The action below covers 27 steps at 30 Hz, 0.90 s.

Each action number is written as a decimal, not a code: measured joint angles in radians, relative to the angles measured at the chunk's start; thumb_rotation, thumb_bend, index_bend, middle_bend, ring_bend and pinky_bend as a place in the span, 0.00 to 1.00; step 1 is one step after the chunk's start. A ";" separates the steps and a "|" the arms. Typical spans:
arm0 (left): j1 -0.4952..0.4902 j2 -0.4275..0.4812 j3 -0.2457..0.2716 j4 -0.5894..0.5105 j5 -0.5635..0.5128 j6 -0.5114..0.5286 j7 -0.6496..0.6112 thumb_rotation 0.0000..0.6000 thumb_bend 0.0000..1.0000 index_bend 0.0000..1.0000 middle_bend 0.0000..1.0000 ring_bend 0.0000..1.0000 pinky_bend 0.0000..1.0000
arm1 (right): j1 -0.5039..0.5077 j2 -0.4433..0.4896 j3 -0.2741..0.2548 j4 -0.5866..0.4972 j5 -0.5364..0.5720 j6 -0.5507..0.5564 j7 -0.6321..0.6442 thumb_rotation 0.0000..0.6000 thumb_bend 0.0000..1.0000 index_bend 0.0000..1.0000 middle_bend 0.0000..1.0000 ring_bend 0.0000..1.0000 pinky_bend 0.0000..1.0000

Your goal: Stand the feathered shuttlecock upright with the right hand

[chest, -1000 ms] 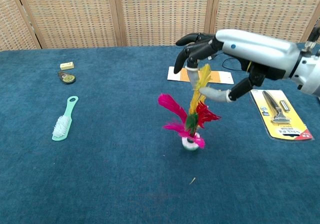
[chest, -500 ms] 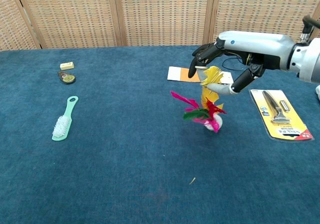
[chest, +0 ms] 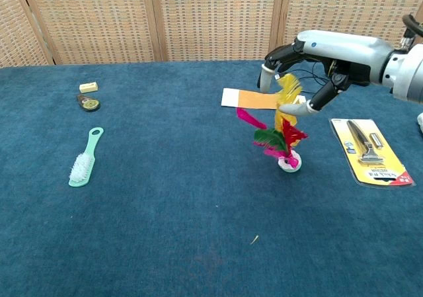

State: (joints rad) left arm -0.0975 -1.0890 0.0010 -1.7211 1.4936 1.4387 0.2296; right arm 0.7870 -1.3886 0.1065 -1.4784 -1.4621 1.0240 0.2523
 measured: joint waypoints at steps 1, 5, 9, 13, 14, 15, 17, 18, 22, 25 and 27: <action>0.001 0.001 0.001 0.000 0.001 0.001 -0.002 1.00 0.00 0.00 0.00 0.00 0.00 | -0.002 0.000 0.004 0.003 0.007 0.001 -0.005 1.00 0.26 0.29 0.22 0.07 0.15; 0.003 0.003 0.003 -0.002 0.010 0.007 -0.007 1.00 0.00 0.00 0.00 0.00 0.00 | -0.013 0.004 0.025 0.009 0.048 0.002 -0.016 1.00 0.23 0.20 0.15 0.05 0.15; 0.006 0.006 0.006 -0.005 0.019 0.013 -0.013 1.00 0.00 0.00 0.00 0.00 0.00 | -0.028 0.027 0.043 -0.001 0.078 0.005 -0.034 1.00 0.20 0.14 0.10 0.01 0.13; 0.011 0.012 0.009 -0.008 0.032 0.024 -0.024 1.00 0.00 0.00 0.00 0.00 0.00 | -0.052 0.059 0.053 -0.033 0.083 0.042 -0.058 1.00 0.01 0.08 0.06 0.00 0.05; 0.012 0.013 0.010 -0.008 0.035 0.028 -0.026 1.00 0.00 0.00 0.00 0.00 0.00 | -0.060 0.066 0.055 -0.042 0.084 0.059 -0.072 1.00 0.00 0.06 0.04 0.00 0.03; 0.014 0.013 0.009 -0.008 0.036 0.032 -0.026 1.00 0.00 0.00 0.00 0.00 0.00 | -0.073 0.076 0.058 -0.055 0.085 0.085 -0.094 1.00 0.00 0.03 0.02 0.00 0.01; 0.018 0.012 0.006 -0.005 0.039 0.050 -0.023 1.00 0.00 0.00 0.00 0.00 0.00 | -0.095 0.094 0.060 -0.073 0.082 0.130 -0.138 1.00 0.00 0.01 0.00 0.00 0.00; 0.021 0.010 0.004 -0.002 0.041 0.060 -0.022 1.00 0.00 0.00 0.00 0.00 0.00 | -0.112 0.109 0.059 -0.086 0.077 0.164 -0.175 1.00 0.00 0.00 0.00 0.00 0.00; 0.031 0.008 -0.002 0.009 0.049 0.086 -0.044 1.00 0.00 0.00 0.00 0.00 0.00 | -0.193 0.166 0.046 -0.141 0.049 0.297 -0.303 1.00 0.00 0.00 0.00 0.00 0.00; 0.034 0.009 -0.004 0.021 0.058 0.095 -0.069 1.00 0.00 0.00 0.00 0.00 0.00 | -0.273 0.211 0.017 -0.180 0.017 0.387 -0.362 1.00 0.00 0.00 0.00 0.00 0.00; 0.034 0.009 -0.005 0.030 0.064 0.099 -0.086 1.00 0.00 0.00 0.00 0.00 0.00 | -0.328 0.229 -0.012 -0.189 -0.014 0.444 -0.405 1.00 0.00 0.00 0.00 0.00 0.00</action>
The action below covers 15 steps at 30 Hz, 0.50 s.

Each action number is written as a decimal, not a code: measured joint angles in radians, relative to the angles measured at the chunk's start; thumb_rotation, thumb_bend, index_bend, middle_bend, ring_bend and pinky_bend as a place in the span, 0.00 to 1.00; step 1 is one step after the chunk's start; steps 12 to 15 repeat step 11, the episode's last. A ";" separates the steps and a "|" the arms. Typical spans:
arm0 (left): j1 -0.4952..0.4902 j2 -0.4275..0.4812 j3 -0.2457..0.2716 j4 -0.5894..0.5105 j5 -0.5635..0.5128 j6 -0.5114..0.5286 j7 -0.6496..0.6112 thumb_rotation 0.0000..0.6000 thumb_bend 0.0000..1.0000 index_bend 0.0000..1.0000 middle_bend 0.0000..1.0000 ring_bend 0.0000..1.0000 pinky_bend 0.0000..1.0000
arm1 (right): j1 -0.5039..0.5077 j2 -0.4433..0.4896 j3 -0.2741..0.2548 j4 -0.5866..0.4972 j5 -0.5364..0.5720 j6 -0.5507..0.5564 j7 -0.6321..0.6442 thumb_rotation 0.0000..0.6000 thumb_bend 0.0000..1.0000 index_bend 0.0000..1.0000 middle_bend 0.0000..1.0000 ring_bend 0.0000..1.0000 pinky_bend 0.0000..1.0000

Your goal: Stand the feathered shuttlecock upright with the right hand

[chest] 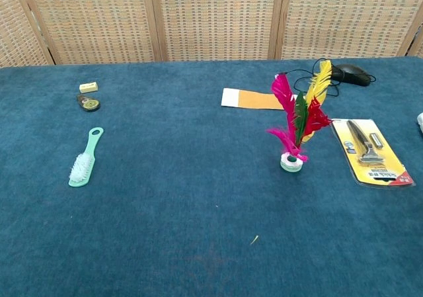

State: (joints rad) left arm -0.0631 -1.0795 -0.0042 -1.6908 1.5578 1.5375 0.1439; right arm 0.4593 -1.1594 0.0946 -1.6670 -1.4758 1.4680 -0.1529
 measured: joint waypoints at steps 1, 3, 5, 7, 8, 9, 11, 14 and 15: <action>-0.001 0.000 -0.001 0.009 0.006 0.003 -0.013 1.00 0.00 0.00 0.00 0.00 0.00 | -0.021 0.004 -0.011 0.000 -0.014 0.023 -0.017 1.00 0.00 0.00 0.00 0.00 0.00; -0.002 -0.002 -0.004 0.026 0.017 0.009 -0.035 1.00 0.00 0.00 0.00 0.00 0.00 | -0.067 0.003 -0.037 0.013 -0.039 0.072 -0.055 1.00 0.00 0.00 0.00 0.00 0.00; -0.003 -0.003 -0.006 0.045 0.027 0.017 -0.059 1.00 0.00 0.00 0.00 0.00 0.00 | -0.100 -0.006 -0.053 0.037 -0.052 0.104 -0.084 1.00 0.00 0.00 0.00 0.00 0.00; -0.003 -0.004 -0.007 0.054 0.038 0.026 -0.077 1.00 0.00 0.00 0.00 0.00 0.00 | -0.128 -0.020 -0.065 0.068 -0.058 0.122 -0.118 1.00 0.00 0.00 0.00 0.00 0.00; -0.003 -0.004 -0.007 0.056 0.042 0.029 -0.081 1.00 0.00 0.00 0.00 0.00 0.00 | -0.139 -0.027 -0.069 0.080 -0.059 0.128 -0.131 1.00 0.00 0.00 0.00 0.00 0.00; -0.002 -0.004 -0.006 0.058 0.045 0.032 -0.085 1.00 0.00 0.00 0.00 0.00 0.00 | -0.153 -0.037 -0.073 0.094 -0.059 0.134 -0.141 1.00 0.00 0.00 0.00 0.00 0.00; -0.001 -0.003 -0.005 0.060 0.052 0.039 -0.090 1.00 0.00 0.00 0.00 0.00 0.00 | -0.168 -0.050 -0.076 0.111 -0.058 0.140 -0.144 1.00 0.00 0.00 0.00 0.00 0.00; -0.001 -0.003 -0.005 0.060 0.052 0.039 -0.090 1.00 0.00 0.00 0.00 0.00 0.00 | -0.168 -0.050 -0.076 0.111 -0.058 0.140 -0.144 1.00 0.00 0.00 0.00 0.00 0.00; -0.001 -0.003 -0.005 0.060 0.052 0.039 -0.090 1.00 0.00 0.00 0.00 0.00 0.00 | -0.168 -0.050 -0.076 0.111 -0.058 0.140 -0.144 1.00 0.00 0.00 0.00 0.00 0.00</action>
